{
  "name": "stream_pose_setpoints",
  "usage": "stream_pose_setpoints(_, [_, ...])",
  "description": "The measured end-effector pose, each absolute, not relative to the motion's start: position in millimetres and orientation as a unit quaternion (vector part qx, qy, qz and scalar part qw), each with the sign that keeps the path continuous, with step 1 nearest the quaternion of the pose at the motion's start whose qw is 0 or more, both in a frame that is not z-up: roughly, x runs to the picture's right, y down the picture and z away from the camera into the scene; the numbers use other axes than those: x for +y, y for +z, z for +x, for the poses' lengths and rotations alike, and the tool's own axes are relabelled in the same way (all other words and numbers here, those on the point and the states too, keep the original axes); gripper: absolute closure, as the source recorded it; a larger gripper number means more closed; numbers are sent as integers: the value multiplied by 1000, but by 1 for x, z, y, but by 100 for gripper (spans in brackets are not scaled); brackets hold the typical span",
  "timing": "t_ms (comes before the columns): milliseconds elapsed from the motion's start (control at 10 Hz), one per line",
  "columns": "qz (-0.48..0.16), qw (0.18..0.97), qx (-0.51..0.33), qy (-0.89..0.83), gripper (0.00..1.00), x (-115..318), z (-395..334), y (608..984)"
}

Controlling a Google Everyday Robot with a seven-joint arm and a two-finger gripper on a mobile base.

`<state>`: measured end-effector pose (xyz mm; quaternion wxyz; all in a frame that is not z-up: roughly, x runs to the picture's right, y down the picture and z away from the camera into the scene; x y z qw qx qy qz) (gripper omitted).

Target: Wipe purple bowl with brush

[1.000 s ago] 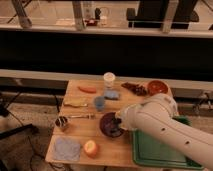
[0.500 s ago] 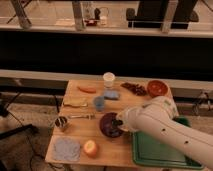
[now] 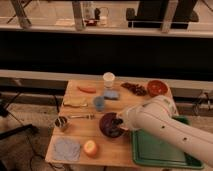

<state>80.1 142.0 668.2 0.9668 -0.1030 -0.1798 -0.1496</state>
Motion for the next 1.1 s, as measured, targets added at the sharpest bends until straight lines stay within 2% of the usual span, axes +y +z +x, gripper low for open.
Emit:
stream_pose_setpoints(100, [-103,967,-180,-150,81,142,80,667])
stream_pose_setpoints(600, [-104,967,-179,-151,28,142,80,668])
stream_pose_setpoints(700, [-97,968,-176,-150,22,137,77,669])
stream_pose_setpoints(1100, [-82,969,-179,-149,20,130,74,670])
